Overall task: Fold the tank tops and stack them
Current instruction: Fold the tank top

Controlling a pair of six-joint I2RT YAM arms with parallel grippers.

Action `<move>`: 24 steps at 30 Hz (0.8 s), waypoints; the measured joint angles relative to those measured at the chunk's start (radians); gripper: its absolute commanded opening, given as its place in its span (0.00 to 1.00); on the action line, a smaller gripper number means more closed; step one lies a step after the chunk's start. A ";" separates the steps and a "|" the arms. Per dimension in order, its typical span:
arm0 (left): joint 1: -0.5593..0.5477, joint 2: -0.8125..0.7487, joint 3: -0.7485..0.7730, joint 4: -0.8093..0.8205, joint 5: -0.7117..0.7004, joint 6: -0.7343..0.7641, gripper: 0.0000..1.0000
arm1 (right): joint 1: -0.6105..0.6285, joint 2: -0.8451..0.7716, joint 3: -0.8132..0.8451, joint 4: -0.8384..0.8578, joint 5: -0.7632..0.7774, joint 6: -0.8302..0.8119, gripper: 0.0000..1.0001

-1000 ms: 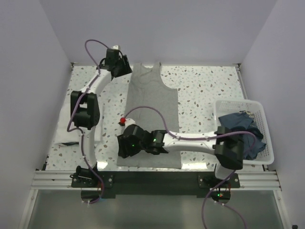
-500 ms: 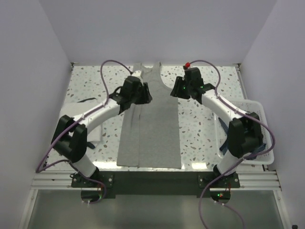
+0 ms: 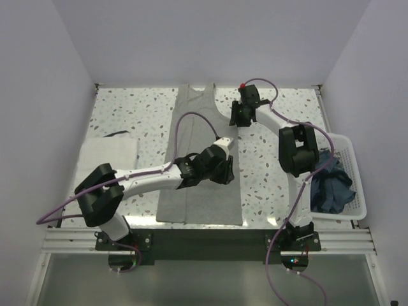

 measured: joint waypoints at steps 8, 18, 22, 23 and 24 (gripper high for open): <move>-0.107 0.079 0.000 0.006 -0.027 -0.033 0.35 | -0.001 0.020 0.047 -0.031 0.076 -0.044 0.42; -0.166 0.137 0.000 0.006 -0.057 -0.078 0.34 | -0.007 0.109 0.127 -0.045 0.130 -0.088 0.35; -0.169 0.136 -0.010 0.006 -0.069 -0.101 0.34 | -0.011 0.136 0.151 -0.048 0.142 -0.096 0.33; -0.170 0.137 -0.014 0.005 -0.071 -0.107 0.34 | -0.011 0.139 0.157 -0.051 0.147 -0.097 0.31; -0.171 0.136 -0.017 0.003 -0.072 -0.109 0.34 | -0.011 0.143 0.166 -0.053 0.151 -0.098 0.30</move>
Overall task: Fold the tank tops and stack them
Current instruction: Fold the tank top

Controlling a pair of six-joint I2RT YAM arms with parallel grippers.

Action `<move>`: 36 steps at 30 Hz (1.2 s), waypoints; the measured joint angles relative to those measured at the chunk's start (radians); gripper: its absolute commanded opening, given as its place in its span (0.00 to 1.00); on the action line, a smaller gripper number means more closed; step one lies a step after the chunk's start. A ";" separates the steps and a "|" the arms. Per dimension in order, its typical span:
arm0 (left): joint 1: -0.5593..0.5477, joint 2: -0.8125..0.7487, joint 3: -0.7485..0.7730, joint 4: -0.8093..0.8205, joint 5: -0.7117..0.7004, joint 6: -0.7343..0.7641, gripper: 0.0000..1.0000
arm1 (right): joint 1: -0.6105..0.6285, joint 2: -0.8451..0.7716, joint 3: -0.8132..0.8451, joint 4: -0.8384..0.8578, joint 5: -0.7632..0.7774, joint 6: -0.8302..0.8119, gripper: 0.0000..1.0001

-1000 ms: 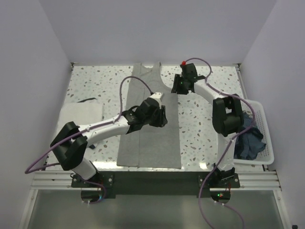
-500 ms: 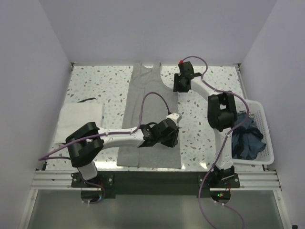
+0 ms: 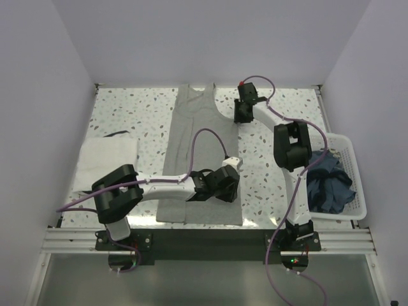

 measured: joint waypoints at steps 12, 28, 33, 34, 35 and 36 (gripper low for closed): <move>-0.089 0.034 0.047 -0.019 -0.016 -0.008 0.43 | -0.002 0.025 0.031 0.008 -0.008 -0.004 0.25; -0.157 0.098 0.085 -0.101 -0.059 -0.014 0.50 | -0.002 0.026 0.016 0.045 -0.024 0.021 0.00; -0.198 0.140 0.151 -0.128 -0.077 -0.005 0.51 | -0.002 0.026 0.014 0.050 -0.024 0.028 0.00; -0.207 0.150 0.165 -0.137 -0.082 -0.003 0.51 | -0.002 0.026 0.014 0.051 -0.024 0.029 0.00; -0.214 0.158 0.175 -0.143 -0.088 -0.002 0.50 | -0.002 0.026 0.013 0.052 -0.024 0.030 0.00; -0.219 0.164 0.181 -0.148 -0.092 0.001 0.49 | -0.002 0.026 0.013 0.053 -0.024 0.030 0.00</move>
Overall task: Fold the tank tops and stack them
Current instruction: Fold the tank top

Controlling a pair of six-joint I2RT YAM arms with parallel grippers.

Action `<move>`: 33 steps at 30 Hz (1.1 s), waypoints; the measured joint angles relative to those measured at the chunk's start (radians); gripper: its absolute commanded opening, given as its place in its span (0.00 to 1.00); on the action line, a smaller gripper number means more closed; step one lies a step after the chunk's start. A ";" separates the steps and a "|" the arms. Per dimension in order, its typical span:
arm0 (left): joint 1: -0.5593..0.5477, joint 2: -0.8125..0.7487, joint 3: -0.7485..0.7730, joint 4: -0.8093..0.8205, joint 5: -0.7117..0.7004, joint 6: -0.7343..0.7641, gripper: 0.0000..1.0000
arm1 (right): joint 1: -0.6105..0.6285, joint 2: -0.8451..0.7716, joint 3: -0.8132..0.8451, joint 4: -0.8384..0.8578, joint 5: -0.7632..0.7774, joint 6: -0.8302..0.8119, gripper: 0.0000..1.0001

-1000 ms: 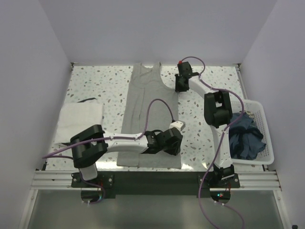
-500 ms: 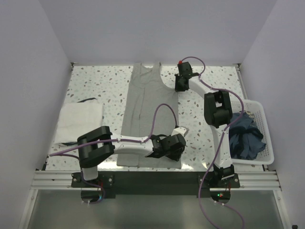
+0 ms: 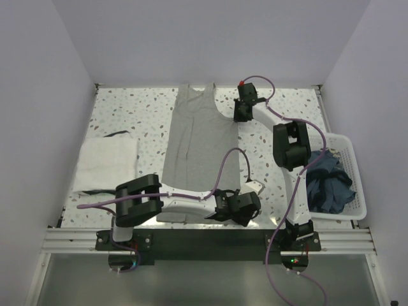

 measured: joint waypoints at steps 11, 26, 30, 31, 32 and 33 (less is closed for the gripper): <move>-0.024 0.027 0.021 -0.046 -0.042 -0.002 0.08 | 0.000 0.000 -0.001 0.003 0.000 0.008 0.00; -0.032 -0.201 -0.157 -0.016 -0.080 -0.038 0.00 | -0.003 -0.014 -0.032 0.027 0.020 0.046 0.00; -0.032 -0.264 -0.215 0.013 -0.084 -0.063 0.00 | -0.007 -0.027 -0.049 0.025 0.037 0.056 0.00; -0.032 -0.269 -0.225 0.023 -0.084 -0.068 0.00 | -0.010 -0.027 -0.050 0.025 0.039 0.060 0.00; -0.032 -0.271 -0.236 0.032 -0.083 -0.075 0.00 | -0.011 -0.028 -0.050 0.024 0.040 0.061 0.00; -0.032 -0.272 -0.246 0.042 -0.082 -0.080 0.00 | -0.013 -0.029 -0.051 0.023 0.046 0.063 0.00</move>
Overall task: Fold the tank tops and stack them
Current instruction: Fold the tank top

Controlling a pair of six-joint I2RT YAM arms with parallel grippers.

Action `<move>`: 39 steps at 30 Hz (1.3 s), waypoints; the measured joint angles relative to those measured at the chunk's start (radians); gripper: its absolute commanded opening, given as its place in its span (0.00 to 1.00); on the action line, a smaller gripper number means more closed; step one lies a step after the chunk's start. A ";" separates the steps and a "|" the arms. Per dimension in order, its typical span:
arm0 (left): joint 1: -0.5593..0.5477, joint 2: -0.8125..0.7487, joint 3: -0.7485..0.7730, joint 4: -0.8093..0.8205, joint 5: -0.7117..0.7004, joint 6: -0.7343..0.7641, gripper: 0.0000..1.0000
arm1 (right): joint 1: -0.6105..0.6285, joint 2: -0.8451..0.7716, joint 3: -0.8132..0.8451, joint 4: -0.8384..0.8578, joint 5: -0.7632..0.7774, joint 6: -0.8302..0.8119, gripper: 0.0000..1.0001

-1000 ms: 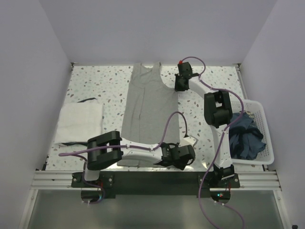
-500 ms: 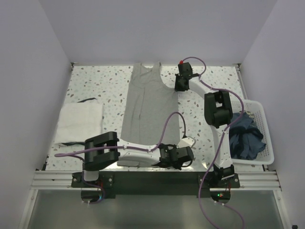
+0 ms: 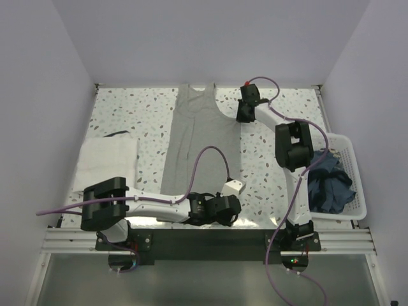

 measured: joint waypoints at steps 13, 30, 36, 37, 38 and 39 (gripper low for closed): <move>0.000 -0.003 -0.024 0.108 0.028 -0.008 0.00 | -0.060 -0.042 -0.045 -0.042 0.055 0.006 0.00; 0.044 -0.312 -0.281 0.092 -0.064 -0.126 0.00 | -0.049 -0.060 -0.025 -0.062 -0.040 0.100 0.00; 0.045 -0.394 -0.372 0.006 -0.112 -0.190 0.00 | -0.003 -0.060 -0.011 -0.045 -0.051 0.169 0.00; 0.045 -0.411 -0.384 -0.010 -0.119 -0.200 0.00 | 0.007 -0.060 -0.009 -0.040 -0.054 0.181 0.00; 0.045 -0.426 -0.394 -0.026 -0.127 -0.210 0.00 | 0.017 -0.060 -0.008 -0.035 -0.055 0.192 0.00; 0.045 -0.440 -0.400 -0.043 -0.134 -0.218 0.00 | 0.026 -0.060 -0.004 -0.031 -0.055 0.202 0.00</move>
